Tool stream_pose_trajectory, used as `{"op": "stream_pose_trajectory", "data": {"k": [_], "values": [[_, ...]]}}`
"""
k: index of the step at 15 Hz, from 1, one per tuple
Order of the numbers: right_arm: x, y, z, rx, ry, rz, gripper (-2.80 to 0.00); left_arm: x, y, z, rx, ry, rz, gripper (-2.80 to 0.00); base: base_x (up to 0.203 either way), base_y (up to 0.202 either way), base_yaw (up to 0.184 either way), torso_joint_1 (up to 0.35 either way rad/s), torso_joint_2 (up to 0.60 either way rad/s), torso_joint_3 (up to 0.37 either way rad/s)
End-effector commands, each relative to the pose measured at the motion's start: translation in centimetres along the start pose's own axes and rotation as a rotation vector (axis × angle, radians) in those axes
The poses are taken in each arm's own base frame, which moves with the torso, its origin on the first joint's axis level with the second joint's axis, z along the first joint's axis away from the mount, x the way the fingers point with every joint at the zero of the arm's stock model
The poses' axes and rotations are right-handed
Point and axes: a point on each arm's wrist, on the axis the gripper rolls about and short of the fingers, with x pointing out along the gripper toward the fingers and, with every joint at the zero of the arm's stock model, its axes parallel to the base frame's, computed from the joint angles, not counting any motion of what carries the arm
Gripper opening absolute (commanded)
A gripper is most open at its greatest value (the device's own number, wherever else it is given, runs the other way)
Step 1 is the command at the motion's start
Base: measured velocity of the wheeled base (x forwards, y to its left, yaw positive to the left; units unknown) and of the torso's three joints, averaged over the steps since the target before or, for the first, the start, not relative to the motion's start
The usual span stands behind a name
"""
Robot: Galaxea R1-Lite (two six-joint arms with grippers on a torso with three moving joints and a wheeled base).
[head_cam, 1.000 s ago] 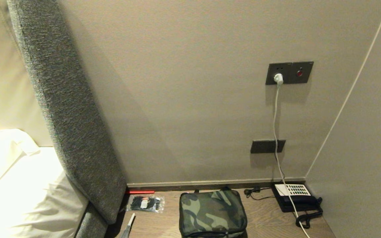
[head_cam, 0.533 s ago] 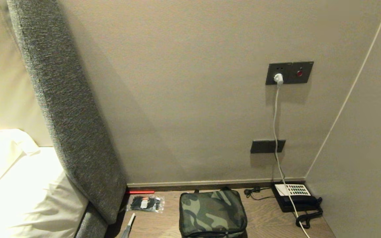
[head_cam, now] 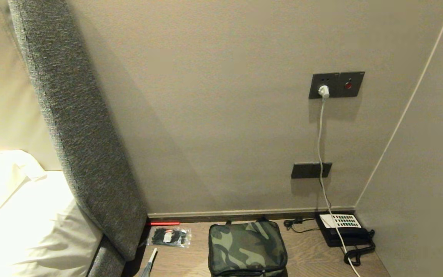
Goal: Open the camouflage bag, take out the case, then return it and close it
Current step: Open the top of the storage box
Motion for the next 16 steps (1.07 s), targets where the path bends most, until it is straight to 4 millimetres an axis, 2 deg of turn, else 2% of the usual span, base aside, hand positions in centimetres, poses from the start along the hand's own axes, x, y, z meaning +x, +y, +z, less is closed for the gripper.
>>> {"op": "stream_pose_trajectory", "data": {"k": [1, 8, 16], "values": [[0.01, 0.0, 0.01, -0.001, 0.001, 0.001, -2.8, 0.01, 0.0, -0.09, 0.0, 0.001, 0.002, -2.8, 0.0, 0.0, 0.0, 0.0, 0.0, 0.0], [0.01, 0.0, 0.01, -0.001, 0.001, 0.001, -2.8, 0.01, 0.0, -0.09, 0.01, 0.001, 0.001, -2.8, 0.0, 0.0, 0.0, 0.0, 0.0, -0.01], [0.01, 0.0, 0.01, -0.001, 0.001, 0.001, -2.8, 0.02, 0.0, -0.09, -0.005, 0.003, 0.002, -2.8, 0.0, 0.0, 0.0, 0.002, 0.0, -0.187]]}}
